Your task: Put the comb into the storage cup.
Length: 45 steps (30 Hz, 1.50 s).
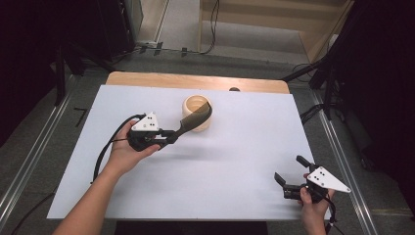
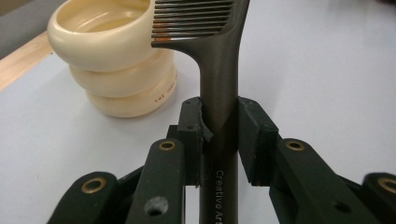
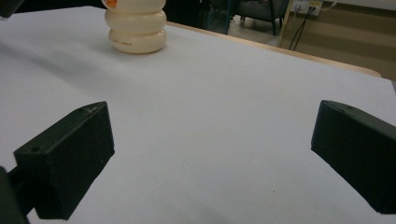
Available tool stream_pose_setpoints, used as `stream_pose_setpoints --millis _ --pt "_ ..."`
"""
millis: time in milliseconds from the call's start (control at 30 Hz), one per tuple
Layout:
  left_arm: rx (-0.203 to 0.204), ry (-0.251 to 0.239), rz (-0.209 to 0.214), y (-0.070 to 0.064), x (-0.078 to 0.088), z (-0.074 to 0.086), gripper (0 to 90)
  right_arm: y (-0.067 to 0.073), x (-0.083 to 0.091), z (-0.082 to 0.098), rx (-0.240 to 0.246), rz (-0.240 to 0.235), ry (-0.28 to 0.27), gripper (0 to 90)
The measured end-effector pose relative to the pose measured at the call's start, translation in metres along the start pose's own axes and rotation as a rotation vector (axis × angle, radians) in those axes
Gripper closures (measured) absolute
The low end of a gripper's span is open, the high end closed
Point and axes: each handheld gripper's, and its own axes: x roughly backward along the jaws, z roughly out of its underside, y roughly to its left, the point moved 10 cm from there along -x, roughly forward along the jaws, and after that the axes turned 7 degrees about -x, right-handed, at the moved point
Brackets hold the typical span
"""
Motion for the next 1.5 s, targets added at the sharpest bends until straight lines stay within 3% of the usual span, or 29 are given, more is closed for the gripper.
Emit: stream_pose_setpoints --millis 167,467,867,1067,1267,1500 --pt "0.041 -0.070 -0.052 -0.003 0.003 -0.004 72.3 0.001 0.000 -0.001 -0.005 -0.013 0.007 0.0" --pt "0.097 -0.137 -0.116 -0.008 0.007 0.001 72.3 0.006 0.000 -0.005 -0.032 -0.052 0.013 0.0" --pt "0.144 -0.207 -0.197 -0.022 0.010 0.004 72.3 0.029 -0.006 -0.027 -0.064 -0.117 0.009 0.0" --pt "0.185 -0.255 -0.223 -0.021 0.012 0.006 72.3 0.042 -0.014 -0.040 -0.059 -0.142 0.024 0.0" --pt "0.198 -0.264 -0.245 -0.020 0.013 0.007 72.3 0.056 -0.026 -0.054 -0.068 -0.172 0.029 0.0" --pt "0.242 -0.280 -0.267 -0.020 0.012 0.014 72.3 0.074 -0.043 -0.073 -0.057 -0.216 0.037 0.0"
